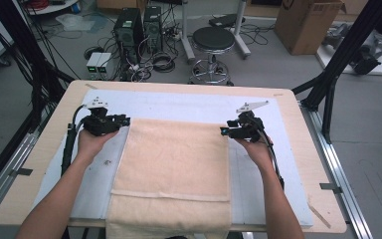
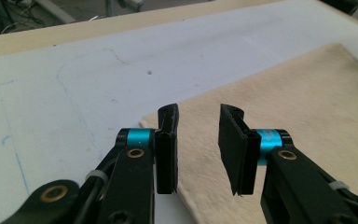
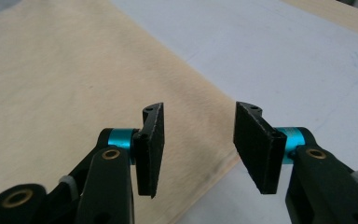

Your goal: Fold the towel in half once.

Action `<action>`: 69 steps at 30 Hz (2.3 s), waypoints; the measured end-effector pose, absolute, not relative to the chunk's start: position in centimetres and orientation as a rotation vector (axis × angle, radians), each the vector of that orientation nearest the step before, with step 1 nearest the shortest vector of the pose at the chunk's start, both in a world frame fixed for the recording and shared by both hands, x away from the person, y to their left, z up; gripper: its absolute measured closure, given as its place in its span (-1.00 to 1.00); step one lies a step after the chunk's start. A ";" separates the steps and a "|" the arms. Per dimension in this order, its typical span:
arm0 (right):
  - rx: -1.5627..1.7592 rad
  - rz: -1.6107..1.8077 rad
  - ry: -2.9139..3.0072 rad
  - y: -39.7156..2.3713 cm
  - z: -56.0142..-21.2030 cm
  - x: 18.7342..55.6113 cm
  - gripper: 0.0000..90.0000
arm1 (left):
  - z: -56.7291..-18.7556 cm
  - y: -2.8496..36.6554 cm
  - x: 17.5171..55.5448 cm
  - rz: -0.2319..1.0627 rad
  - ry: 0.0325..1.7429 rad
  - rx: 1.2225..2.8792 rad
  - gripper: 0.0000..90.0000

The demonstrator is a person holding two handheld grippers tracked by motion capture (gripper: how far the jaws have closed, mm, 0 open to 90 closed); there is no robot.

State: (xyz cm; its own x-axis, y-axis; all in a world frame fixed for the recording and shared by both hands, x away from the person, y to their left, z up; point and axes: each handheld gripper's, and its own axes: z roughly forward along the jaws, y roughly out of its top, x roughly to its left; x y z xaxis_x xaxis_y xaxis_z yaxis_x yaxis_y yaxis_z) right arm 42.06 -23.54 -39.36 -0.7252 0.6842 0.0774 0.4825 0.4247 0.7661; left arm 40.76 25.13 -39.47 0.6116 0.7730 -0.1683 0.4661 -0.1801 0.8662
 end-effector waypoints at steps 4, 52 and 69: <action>0.963 1.256 2.444 -23.8 -39.3 40.2 0.13 | -39.9 25.5 38.3 0.389 0.953 1.838 0.47; 0.550 1.243 2.684 -20.8 -44.4 25.5 0.44 | -44.5 22.7 23.5 0.340 0.671 2.140 0.34; 0.553 1.379 2.631 -21.5 -42.9 25.8 0.86 | -43.3 23.3 23.6 0.381 0.668 2.046 0.85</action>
